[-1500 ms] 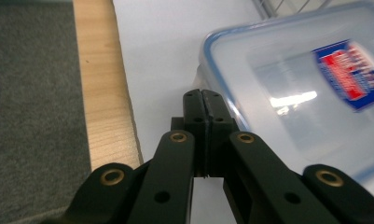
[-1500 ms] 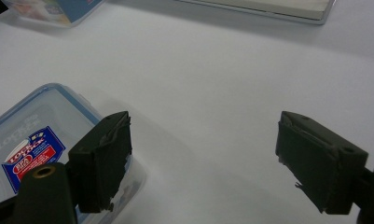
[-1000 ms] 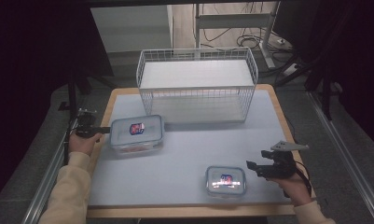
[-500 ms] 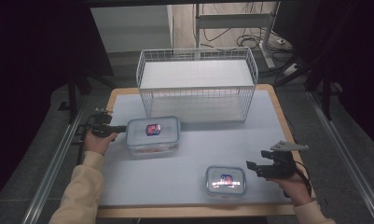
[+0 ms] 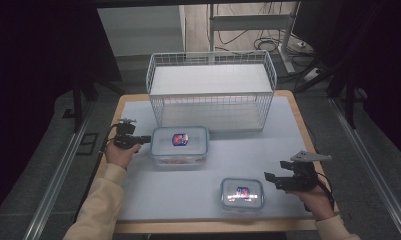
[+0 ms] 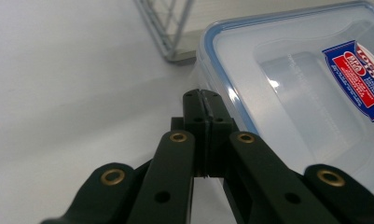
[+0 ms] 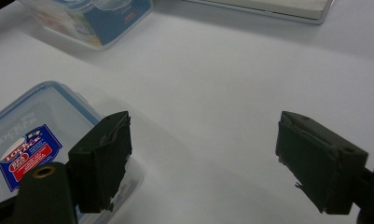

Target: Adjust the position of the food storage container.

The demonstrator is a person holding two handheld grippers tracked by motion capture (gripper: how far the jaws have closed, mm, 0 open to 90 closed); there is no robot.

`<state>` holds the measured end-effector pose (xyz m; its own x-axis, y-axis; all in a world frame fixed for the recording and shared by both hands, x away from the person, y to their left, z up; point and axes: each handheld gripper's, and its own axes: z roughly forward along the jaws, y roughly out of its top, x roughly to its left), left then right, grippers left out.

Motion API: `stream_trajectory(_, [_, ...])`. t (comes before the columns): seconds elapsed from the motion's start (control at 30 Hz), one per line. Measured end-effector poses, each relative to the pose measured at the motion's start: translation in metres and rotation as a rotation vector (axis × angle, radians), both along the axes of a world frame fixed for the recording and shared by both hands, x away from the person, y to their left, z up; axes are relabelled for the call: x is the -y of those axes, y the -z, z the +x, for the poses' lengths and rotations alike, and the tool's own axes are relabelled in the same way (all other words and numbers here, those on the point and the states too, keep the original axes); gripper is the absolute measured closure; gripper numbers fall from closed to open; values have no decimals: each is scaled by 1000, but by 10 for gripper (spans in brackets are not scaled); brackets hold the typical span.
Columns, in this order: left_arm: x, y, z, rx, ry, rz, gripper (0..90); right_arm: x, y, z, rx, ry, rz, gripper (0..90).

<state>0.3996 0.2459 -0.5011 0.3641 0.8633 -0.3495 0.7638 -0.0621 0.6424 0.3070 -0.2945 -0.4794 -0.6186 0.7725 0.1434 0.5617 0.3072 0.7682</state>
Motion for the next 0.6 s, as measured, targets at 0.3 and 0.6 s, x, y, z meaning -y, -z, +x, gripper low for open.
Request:
stream_trajectory(0.3, [30,-5,-3,9,68,7,900,1,0,0,1,1,1,181])
stream_trajectory(0.6, [46,-4,-8,2,127,-8,900,1,-1,0,3,0,1,182])
